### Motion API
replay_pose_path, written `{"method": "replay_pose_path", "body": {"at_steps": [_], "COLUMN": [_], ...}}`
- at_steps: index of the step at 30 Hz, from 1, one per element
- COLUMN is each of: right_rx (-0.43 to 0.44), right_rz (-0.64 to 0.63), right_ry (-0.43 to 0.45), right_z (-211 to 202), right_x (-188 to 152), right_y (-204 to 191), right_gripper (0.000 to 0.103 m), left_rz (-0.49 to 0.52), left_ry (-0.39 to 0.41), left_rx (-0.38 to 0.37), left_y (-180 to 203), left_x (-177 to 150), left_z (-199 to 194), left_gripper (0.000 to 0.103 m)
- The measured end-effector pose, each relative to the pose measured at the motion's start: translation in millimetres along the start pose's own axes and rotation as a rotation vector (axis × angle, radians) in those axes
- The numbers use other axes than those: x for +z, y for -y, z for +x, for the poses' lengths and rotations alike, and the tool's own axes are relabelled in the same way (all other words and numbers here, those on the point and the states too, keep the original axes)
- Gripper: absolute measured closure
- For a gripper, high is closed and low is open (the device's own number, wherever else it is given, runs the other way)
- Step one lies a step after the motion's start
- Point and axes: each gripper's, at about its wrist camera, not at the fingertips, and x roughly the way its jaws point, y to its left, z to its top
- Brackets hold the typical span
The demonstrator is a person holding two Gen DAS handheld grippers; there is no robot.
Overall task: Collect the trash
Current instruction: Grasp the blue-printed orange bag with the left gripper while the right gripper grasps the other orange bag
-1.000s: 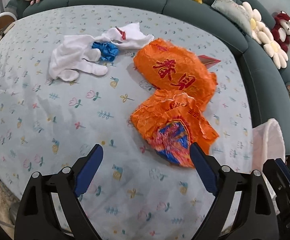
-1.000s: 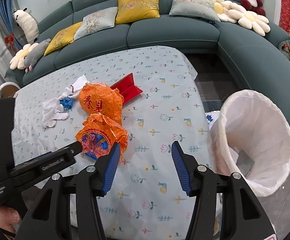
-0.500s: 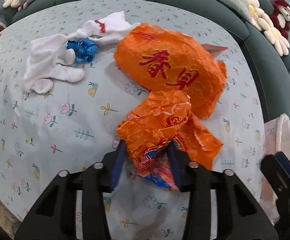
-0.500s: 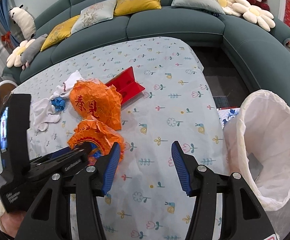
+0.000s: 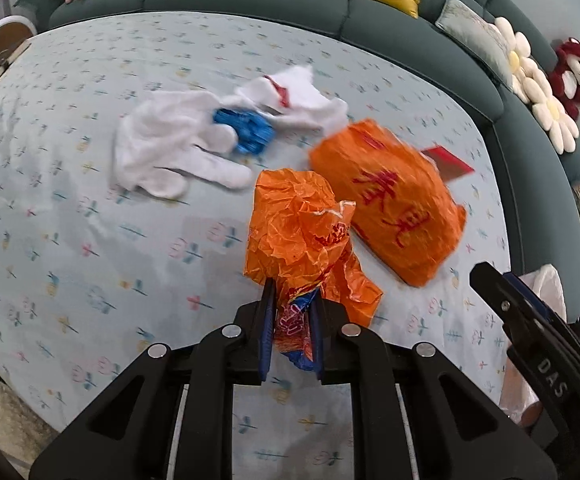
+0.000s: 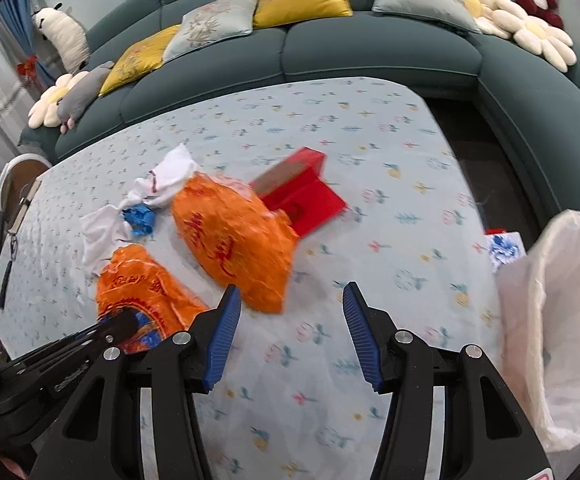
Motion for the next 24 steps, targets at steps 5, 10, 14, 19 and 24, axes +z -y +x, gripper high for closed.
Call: {"method": "replay_pose_path", "body": {"at_steps": [5,10,14,19,24], "right_rx": [0.005,-0.002,0.007,0.055,0.095], "right_rz": [-0.009,-0.023,-0.032,-0.043,-0.036], "right_ry": [-0.024,-0.041,-0.062,-0.066,-0.046], "right_z": [21,40,53,49,28], "right_x": [11,18,17,14,7], "right_y": [-8,-13,-16,-22,-24], "right_gripper": [0.051,0.051,0.058,0.081,0.087], "left_rz": [0.008,0.009,0.009,0.008,0.016], "left_ry": [0.015,0.020,0.018,0.025,0.043], "left_rx": [0.023,0.021,0.018,0.015,0.013], "left_y": [-8,-11,-11,-10,-5], "left_x": [10,16,18,19,17], "left_z": [1,3,6,3,-9], "left_gripper": [0.088,0.088,0.088,0.088,0.088]}}
